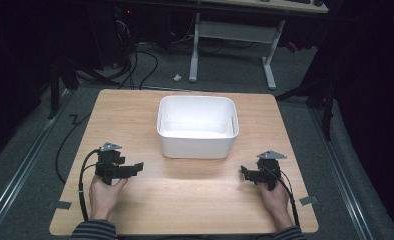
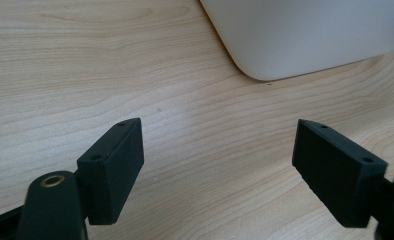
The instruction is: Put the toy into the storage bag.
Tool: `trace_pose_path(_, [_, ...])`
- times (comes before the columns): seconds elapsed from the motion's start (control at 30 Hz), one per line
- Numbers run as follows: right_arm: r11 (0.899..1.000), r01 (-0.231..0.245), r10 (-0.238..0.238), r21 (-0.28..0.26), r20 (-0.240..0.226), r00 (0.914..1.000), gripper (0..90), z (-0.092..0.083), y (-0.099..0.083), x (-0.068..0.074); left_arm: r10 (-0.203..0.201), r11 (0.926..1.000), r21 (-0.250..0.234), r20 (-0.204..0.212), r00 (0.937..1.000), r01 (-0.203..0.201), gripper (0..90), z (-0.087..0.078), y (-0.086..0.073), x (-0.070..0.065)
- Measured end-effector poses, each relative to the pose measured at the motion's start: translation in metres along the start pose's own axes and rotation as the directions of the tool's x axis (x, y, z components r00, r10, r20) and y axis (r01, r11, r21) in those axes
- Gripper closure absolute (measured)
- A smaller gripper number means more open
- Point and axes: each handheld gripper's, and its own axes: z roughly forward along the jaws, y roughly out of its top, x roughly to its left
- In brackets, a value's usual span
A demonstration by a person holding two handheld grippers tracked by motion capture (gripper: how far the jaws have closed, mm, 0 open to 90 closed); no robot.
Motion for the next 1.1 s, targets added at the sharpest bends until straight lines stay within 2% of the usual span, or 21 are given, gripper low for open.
trace_pose_path(0.27, [1.0, 0.001, -0.001, 0.0, 0.0, 1.0, 14.3, 0.0, 0.0, 0.0, -0.008, 0.9999, 0.007, -0.001, 1.0, 0.008, 21.0, 0.008, -0.004, -0.001])
trace_pose_path(0.43, [1.0, 0.001, -0.001, 0.0, 0.0, 1.0, 14.2, 0.0, 0.0, 0.0, -0.002, 0.9996, 0.027, -0.009, 1.0, 0.002, 20.9, 0.015, -0.007, -0.003])
trace_pose_path(0.57, [1.0, 0.0, 0.0, 0.001, -0.001, 1.0, 14.3, 0.0, 0.0, 0.0, 0.019, 0.9993, 0.033, -0.025, 0.9995, -0.018, 20.7, 0.019, -0.008, -0.006])
trace_pose_path(0.8, [1.0, 0.001, -0.001, 0.001, 0.0, 1.0, 14.2, 0.0, 0.0, 0.0, 0.003, 0.9996, 0.029, -0.028, 0.9996, -0.002, 20.2, 0.027, -0.01, -0.007])
trace_pose_path(1.0, [1.0, -0.003, 0.003, 0.002, 0.0, 1.0, 14.3, 0.0, 0.0, 0.001, 0.015, 0.9992, 0.036, -0.038, 0.9992, -0.013, 20.2, 0.035, -0.014, -0.01])
trace_pose_path(1.1, [1.0, -0.004, 0.004, 0.002, 0.0, 1.0, 14.3, 0.0, 0.0, 0.001, 0.048, 0.998, 0.043, -0.086, 0.9952, -0.045, 20.2, 0.038, -0.017, -0.013])
